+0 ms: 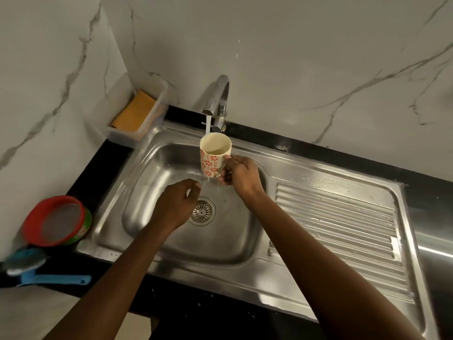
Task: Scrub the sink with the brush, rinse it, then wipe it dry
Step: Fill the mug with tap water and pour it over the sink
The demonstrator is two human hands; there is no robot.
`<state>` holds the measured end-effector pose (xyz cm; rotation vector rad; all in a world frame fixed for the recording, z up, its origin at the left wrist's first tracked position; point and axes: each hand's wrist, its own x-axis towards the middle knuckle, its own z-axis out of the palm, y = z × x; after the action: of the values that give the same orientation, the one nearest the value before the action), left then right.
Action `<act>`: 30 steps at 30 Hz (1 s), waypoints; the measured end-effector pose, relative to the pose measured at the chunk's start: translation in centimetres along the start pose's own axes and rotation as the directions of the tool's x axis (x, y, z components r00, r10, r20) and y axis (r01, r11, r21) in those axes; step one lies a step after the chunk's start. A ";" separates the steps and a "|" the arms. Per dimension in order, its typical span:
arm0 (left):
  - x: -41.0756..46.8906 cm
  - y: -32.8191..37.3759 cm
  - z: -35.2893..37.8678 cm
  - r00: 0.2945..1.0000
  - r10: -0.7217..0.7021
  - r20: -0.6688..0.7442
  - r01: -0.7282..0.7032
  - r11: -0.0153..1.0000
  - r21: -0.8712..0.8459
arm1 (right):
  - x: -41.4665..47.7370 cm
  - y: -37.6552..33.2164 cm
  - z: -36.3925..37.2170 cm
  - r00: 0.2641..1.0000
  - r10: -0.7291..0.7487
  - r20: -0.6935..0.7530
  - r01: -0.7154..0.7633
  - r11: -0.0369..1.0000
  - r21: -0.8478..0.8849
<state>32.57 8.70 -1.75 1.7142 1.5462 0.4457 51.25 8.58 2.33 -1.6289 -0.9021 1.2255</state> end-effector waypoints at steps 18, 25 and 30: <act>0.4 0.9 -0.9 0.999 0.031 0.005 -0.031 0.999 0.009 | 1.1 0.1 0.3 1.000 -0.012 -0.026 0.011 1.000 -0.014; 0.0 0.8 -1.1 0.999 0.036 -0.018 -0.037 0.999 -0.007 | 0.9 -0.5 0.6 0.999 -0.025 -0.034 0.025 1.000 -0.007; -0.1 1.0 -1.2 0.999 0.042 -0.024 -0.042 0.999 -0.018 | 0.8 -0.6 0.7 0.999 -0.033 -0.040 0.032 0.999 -0.017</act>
<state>32.39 9.03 -0.16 1.7357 1.5203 0.5015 50.73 9.64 2.52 -1.6400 -0.9119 1.1622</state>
